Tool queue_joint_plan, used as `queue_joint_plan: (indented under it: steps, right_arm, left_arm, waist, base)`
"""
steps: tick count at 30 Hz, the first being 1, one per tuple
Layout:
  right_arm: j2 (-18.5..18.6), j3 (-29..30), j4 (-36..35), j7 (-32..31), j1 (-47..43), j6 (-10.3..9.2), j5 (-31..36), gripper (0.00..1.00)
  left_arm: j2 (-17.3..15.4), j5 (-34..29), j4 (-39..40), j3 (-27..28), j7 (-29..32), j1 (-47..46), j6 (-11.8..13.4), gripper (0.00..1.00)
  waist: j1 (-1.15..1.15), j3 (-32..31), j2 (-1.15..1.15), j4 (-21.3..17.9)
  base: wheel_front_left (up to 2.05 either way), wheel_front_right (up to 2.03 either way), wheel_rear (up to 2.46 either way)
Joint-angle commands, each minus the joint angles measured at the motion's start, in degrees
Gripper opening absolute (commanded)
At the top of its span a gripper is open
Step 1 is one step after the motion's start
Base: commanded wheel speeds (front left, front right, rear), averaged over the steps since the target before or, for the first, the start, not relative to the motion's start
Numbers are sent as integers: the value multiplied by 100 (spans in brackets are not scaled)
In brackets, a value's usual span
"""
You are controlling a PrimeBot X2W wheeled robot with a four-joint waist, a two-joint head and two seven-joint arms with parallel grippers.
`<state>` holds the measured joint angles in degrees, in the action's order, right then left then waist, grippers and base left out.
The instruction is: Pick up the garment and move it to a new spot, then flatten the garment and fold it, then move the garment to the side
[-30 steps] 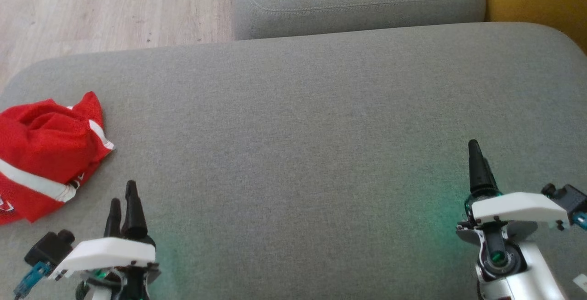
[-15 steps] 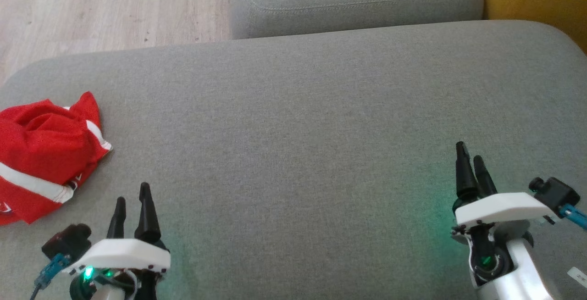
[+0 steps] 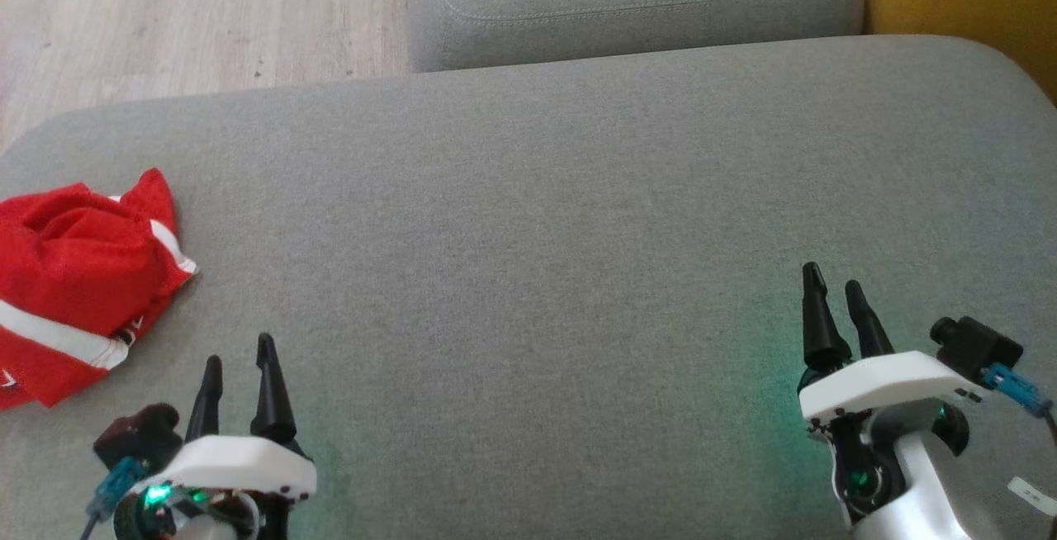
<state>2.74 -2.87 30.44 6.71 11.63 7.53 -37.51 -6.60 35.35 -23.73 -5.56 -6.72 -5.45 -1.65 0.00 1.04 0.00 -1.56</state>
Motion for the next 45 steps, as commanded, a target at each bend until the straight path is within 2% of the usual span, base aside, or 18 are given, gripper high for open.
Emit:
queue_joint_plan:
  steps: [1, 17, 25, 36, 45]
  right_arm:
    - [6, -60, -134, 95, 248, -3, 194, 100]
    - [5, -147, -122, 365, 304, -3, 1339, 100]
    - [8, 7, 10, 517, 451, -4, 2116, 100]
    - [12, 172, 154, 702, 456, -4, 2992, 100]
    - [14, 305, 218, 829, 440, -4, 3518, 100]
  left_arm:
    - [-72, -200, 169, 94, -89, -154, 41, 100]
    - [-257, -1508, 106, -197, -360, -235, 96, 100]
    - [-411, -2131, 30, -242, -513, -312, 243, 100]
    - [-411, -2675, -37, 63, -700, -215, 480, 100]
    - [-356, -3171, -94, 245, -828, -108, 514, 100]
  waist:
    - [0, -2, 0, 1]
    - [0, 8, 0, -30]
    - [0, 9, 0, -19]
    - [0, -66, 0, -76]
    - [0, -118, 0, -87]
  base:
    - [0, 0, 0]
    - [0, 0, 0]
    - [0, 0, 0]
    - [0, 0, 0]
    - [0, 0, 0]
